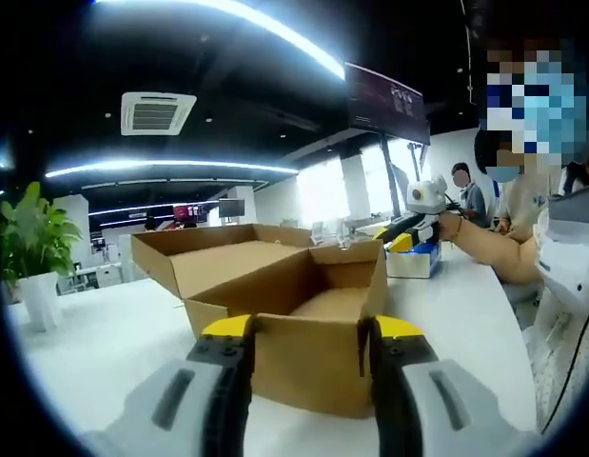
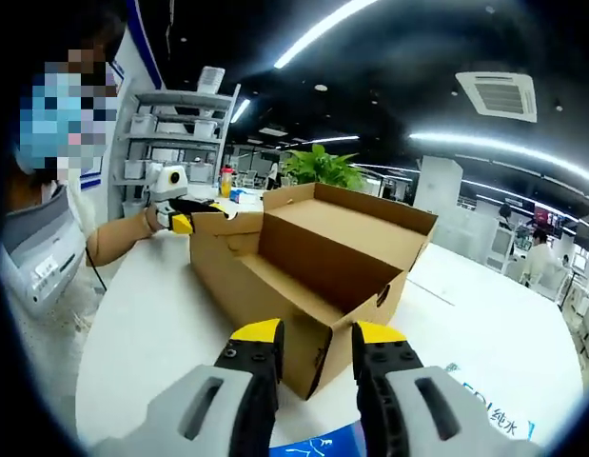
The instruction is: Operate the shoe box by opening the lid, removing the specified soft item, and placing it in the target area until the item is outside and the box remains undamaged.
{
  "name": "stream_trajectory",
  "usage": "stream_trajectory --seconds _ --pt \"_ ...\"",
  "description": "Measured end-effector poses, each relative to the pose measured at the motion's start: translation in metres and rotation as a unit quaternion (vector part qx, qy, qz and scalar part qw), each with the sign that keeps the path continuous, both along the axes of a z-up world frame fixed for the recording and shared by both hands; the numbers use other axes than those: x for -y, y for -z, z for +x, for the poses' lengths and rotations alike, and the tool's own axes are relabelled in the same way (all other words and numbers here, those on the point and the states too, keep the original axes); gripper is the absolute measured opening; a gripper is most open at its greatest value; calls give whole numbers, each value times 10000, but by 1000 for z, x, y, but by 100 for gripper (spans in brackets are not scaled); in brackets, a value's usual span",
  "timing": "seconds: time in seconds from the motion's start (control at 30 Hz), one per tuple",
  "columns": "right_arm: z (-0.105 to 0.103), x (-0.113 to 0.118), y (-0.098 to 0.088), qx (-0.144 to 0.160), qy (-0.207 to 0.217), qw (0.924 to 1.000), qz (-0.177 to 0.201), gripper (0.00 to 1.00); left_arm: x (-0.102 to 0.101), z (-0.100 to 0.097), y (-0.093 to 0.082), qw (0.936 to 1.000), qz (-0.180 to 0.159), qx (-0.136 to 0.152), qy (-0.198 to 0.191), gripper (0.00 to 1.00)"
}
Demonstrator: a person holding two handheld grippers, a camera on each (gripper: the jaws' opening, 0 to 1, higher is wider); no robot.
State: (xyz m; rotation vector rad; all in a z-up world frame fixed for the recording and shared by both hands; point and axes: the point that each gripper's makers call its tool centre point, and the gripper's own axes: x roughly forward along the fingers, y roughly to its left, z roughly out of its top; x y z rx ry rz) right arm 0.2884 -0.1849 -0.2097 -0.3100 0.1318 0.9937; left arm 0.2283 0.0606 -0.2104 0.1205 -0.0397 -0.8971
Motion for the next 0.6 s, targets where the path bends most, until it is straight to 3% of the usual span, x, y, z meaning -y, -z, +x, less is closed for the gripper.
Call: stream_trajectory --seconds 0.6 --pt "-30 -1 0 -171 -503 9985 -119 19 -3 2 1 9999 -94 -85 -47 53"
